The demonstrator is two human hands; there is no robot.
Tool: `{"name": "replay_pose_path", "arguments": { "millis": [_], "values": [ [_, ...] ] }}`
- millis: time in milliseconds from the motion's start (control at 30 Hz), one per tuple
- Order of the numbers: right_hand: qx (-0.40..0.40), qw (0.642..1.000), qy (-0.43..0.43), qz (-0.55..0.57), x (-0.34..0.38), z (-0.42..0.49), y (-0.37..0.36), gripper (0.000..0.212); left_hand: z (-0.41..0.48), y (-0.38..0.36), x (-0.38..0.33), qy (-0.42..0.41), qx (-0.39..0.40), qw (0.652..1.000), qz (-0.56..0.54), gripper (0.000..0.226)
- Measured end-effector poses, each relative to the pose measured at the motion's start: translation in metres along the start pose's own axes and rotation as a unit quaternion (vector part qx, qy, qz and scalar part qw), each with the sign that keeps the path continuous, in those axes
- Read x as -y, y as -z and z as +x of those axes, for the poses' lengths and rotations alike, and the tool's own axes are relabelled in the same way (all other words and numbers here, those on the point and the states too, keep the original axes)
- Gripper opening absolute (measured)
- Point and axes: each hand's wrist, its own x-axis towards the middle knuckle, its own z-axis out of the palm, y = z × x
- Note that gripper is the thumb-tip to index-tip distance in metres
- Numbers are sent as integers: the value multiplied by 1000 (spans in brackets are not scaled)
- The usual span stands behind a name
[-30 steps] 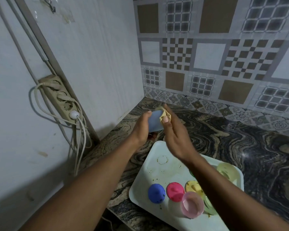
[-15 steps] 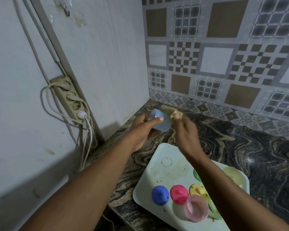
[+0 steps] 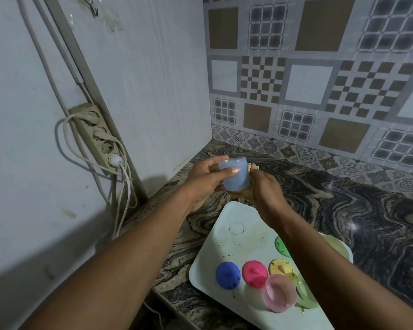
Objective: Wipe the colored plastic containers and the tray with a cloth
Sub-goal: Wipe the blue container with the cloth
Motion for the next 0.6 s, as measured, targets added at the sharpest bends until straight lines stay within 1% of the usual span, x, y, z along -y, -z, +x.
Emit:
{"name": "replay_pose_path", "arguments": {
  "millis": [33,67,100,167,200,233,267,333,367,400,433,500,567,600],
  "values": [
    [-6,999,-28,21,1,2,0,41,1,-3,2,-3,-11,1000,8,56],
    [-15,1000,-18,1,1,3,-1,41,2,-7,5,-6,-27,999,19,58],
    [-18,999,10,-31,0,2,-4,40,3,-12,8,-8,-44,998,33,61],
    [-13,995,58,-84,-6,0,-9,37,4,-19,11,-11,-85,994,62,73],
    [-11,995,51,-87,-7,-1,-10,36,5,-20,13,-13,-100,992,72,78],
    [-7,997,26,-70,-8,0,-9,35,5,-18,15,-13,-107,991,74,76],
    [-7,999,-7,-42,-6,3,-6,33,4,-14,16,-11,-107,992,71,67],
    [-35,996,-85,18,-2,7,3,31,2,-2,20,4,-105,993,47,42],
    [-57,990,-122,44,-2,9,8,30,1,4,22,17,-107,994,31,33],
    [-79,983,-151,71,-3,11,11,29,1,10,24,32,-111,993,13,29],
    [-87,977,-169,101,-5,13,12,30,0,14,27,48,-116,992,-4,31],
    [-51,968,-189,156,-10,17,8,38,0,18,34,73,-122,990,-16,42],
    [15,961,-213,176,-16,20,-3,49,0,19,42,81,-112,990,26,43],
    [42,960,-222,166,-21,21,-10,52,0,20,46,84,-107,989,54,41]
  ]
}}
